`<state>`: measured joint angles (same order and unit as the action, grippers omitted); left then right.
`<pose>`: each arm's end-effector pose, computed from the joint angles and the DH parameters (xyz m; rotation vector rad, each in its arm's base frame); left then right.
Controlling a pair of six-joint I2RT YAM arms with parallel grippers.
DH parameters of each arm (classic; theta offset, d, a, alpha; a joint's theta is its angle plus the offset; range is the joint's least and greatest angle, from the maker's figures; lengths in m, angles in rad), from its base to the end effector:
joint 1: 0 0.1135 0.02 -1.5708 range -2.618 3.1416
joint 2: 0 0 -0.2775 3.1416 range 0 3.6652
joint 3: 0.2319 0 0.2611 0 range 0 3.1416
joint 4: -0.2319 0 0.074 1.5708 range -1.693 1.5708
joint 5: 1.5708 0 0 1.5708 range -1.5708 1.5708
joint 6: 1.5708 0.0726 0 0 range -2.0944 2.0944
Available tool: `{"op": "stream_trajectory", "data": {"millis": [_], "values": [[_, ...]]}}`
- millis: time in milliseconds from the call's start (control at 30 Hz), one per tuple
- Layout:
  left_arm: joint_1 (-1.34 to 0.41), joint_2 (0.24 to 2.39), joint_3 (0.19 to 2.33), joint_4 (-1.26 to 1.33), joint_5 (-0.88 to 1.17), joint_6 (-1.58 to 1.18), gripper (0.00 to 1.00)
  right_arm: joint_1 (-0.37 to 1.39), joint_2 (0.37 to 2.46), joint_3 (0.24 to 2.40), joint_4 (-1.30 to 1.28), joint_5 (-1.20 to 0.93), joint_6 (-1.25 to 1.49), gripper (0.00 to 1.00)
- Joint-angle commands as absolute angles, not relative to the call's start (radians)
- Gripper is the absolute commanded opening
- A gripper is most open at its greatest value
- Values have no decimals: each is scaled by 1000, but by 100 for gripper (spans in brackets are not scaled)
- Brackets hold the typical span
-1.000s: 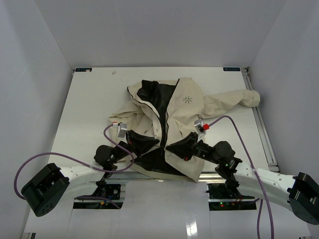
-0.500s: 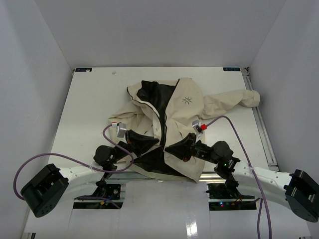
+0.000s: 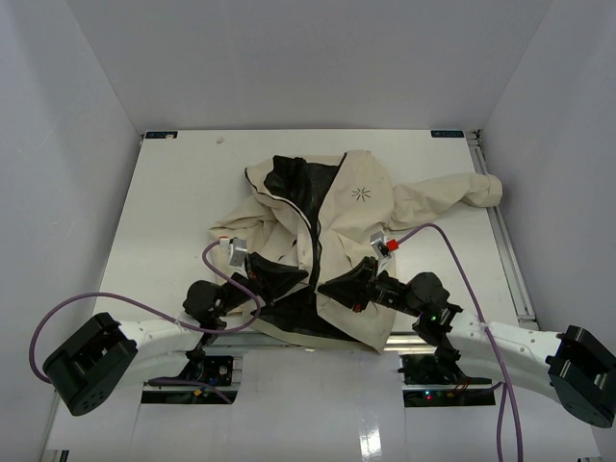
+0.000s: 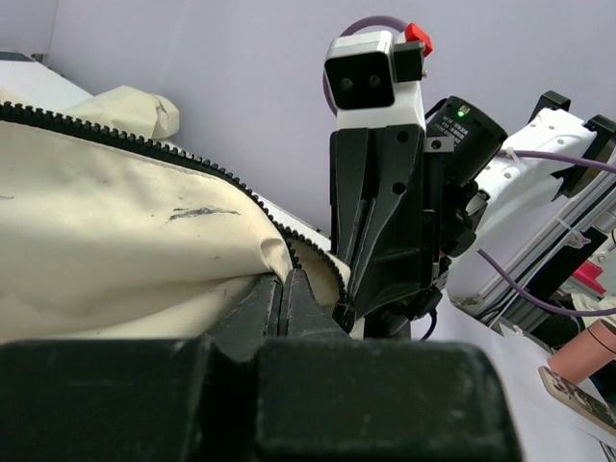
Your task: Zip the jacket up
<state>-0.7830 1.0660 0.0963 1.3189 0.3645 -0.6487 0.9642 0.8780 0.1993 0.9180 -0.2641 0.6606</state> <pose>0.1322 -0.1681 0.2293 0.4422 1.3142 -1.4434 0.1088 0.1901 0.2484 -0.4762 1.4402 1.5191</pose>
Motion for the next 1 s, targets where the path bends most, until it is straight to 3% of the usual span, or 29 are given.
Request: {"op": "stream_trajectory", "data": {"millis": [0,967], "values": [[-788,1076,77,1763,378,-657,0,967,872,205,992,-256,670,8],[-788,1033,97,1791,374,-658,0,966,921,186,1046,-287,701,8]]}}
